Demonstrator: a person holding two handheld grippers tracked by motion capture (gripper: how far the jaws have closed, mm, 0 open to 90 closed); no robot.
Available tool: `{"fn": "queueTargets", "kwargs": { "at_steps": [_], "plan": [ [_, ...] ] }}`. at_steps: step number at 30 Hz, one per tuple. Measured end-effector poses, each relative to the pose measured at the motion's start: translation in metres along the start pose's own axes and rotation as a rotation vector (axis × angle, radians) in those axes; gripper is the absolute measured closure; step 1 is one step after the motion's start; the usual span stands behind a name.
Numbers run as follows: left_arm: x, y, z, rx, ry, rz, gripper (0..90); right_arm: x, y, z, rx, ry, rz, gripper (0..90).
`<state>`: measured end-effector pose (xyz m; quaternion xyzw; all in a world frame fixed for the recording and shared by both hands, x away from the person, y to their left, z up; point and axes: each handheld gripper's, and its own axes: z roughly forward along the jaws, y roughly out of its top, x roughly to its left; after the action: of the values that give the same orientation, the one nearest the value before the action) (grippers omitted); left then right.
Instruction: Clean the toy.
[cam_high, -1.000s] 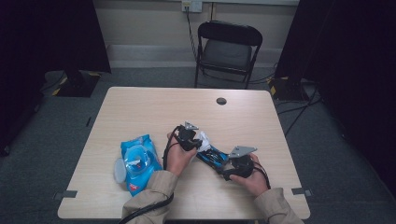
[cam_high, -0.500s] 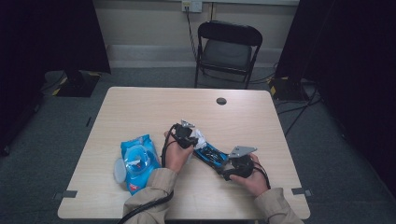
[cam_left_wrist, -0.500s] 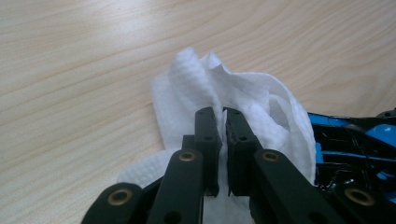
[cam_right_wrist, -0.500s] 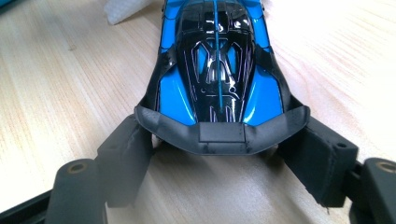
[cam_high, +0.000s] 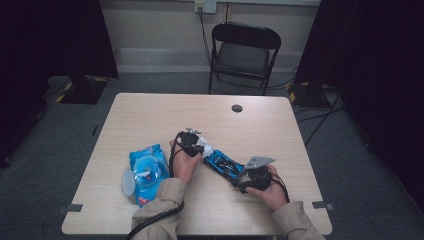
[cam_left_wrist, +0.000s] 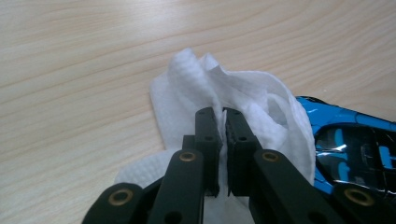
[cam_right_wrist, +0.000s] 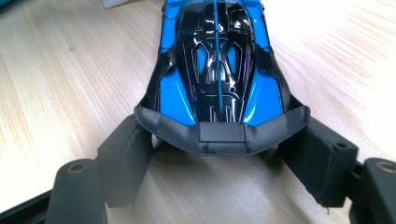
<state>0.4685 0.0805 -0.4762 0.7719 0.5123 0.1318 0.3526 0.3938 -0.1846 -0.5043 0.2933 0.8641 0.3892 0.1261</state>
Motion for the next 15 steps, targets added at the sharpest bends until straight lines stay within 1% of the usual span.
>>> {"fn": "queueTargets", "kwargs": {
  "at_steps": [2, 4, 5, 7, 10, 11, 14, 15],
  "plan": [
    [0.001, 0.001, -0.004, -0.005, 0.005, -0.007, 85.7, 0.0, 0.0, 0.0, 0.0, 0.0, 0.0, 26.2],
    [0.002, 0.002, -0.009, -0.015, 0.005, -0.003, 85.7, 0.0, 0.0, 0.0, 0.0, 0.0, 0.0, 26.2],
    [0.001, 0.003, -0.013, -0.021, 0.004, -0.007, 85.7, 0.0, 0.0, 0.0, 0.0, 0.0, 0.0, 26.2],
    [0.001, 0.004, -0.018, -0.023, 0.017, 0.007, 85.7, 0.0, 0.0, 0.0, 0.0, -0.001, 0.0, 26.2],
    [0.0, 0.001, -0.025, -0.012, 0.03, 0.019, 85.7, 0.0, 0.0, 0.0, 0.0, -0.001, 0.002, 26.2],
    [-0.002, -0.001, -0.026, -0.01, 0.037, 0.031, 85.6, 0.0, 0.0, 0.0, 0.0, -0.001, 0.002, 26.2],
    [-0.009, -0.008, -0.029, 0.007, 0.043, 0.078, 85.6, 0.0, 0.0, 0.0, 0.001, -0.002, 0.003, 26.2],
    [-0.012, -0.011, -0.029, 0.019, 0.041, 0.087, 85.6, 0.0, 0.0, 0.0, -0.001, -0.002, 0.004, 26.2]
  ]
}}
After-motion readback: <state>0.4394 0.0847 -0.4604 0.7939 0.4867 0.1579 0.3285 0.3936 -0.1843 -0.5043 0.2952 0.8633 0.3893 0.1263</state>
